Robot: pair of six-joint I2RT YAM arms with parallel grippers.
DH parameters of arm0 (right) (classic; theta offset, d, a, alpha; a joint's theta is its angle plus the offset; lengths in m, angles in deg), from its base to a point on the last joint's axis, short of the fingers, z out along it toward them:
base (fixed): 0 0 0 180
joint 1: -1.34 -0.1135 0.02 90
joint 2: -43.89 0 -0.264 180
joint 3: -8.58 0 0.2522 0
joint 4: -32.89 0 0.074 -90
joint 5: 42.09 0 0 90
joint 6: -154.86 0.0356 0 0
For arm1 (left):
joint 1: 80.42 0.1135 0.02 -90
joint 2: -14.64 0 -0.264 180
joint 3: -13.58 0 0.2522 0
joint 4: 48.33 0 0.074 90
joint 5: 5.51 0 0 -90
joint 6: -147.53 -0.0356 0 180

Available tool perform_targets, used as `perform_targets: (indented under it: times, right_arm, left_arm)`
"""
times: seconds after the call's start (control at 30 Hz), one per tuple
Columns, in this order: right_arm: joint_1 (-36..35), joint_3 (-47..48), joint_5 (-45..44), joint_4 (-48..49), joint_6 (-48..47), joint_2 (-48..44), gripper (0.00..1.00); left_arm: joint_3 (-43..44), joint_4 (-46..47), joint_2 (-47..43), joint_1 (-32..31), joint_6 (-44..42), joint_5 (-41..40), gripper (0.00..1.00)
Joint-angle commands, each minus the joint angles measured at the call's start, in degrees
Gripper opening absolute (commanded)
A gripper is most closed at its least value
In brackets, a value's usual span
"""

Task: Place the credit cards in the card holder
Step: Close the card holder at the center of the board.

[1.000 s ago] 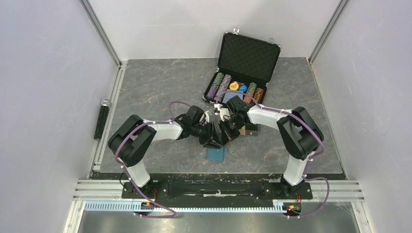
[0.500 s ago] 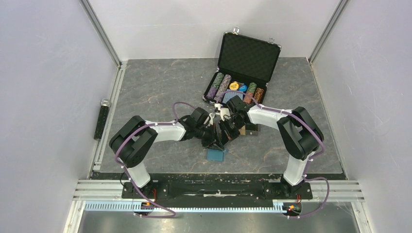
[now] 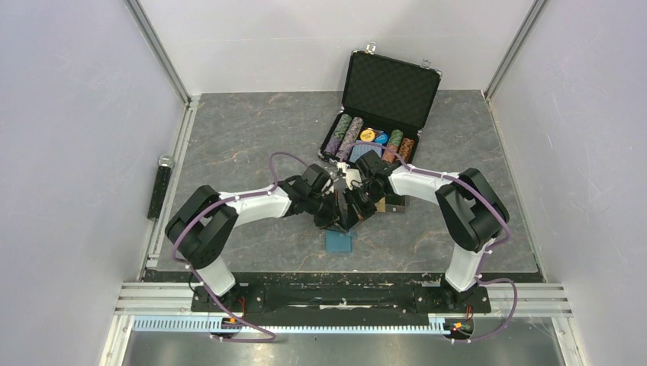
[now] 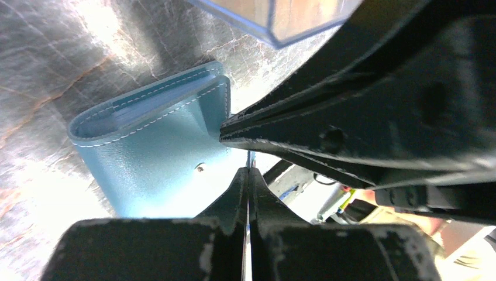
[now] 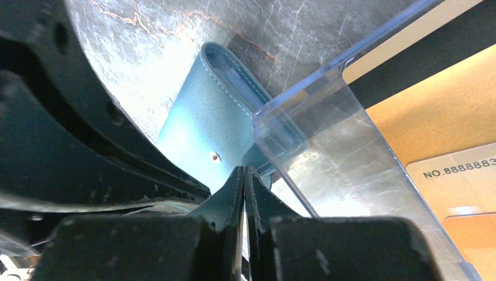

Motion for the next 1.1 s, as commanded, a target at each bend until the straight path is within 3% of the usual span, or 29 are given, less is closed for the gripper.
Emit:
perform_targets:
  times: [0.0,1.07]
  right_arm:
    - [0.4,-0.4,-4.5,1.8,0.4,-0.2,0.04]
    - [0.3,2.5,-2.3,1.7,1.7,-2.7,0.04]
  left_arm:
    - [3.9,-7.9,-3.0,-0.2,-5.9,-7.1,0.02]
    - [10.6,-24.1,0.1,-1.8,-14.8,-17.9,0.02]
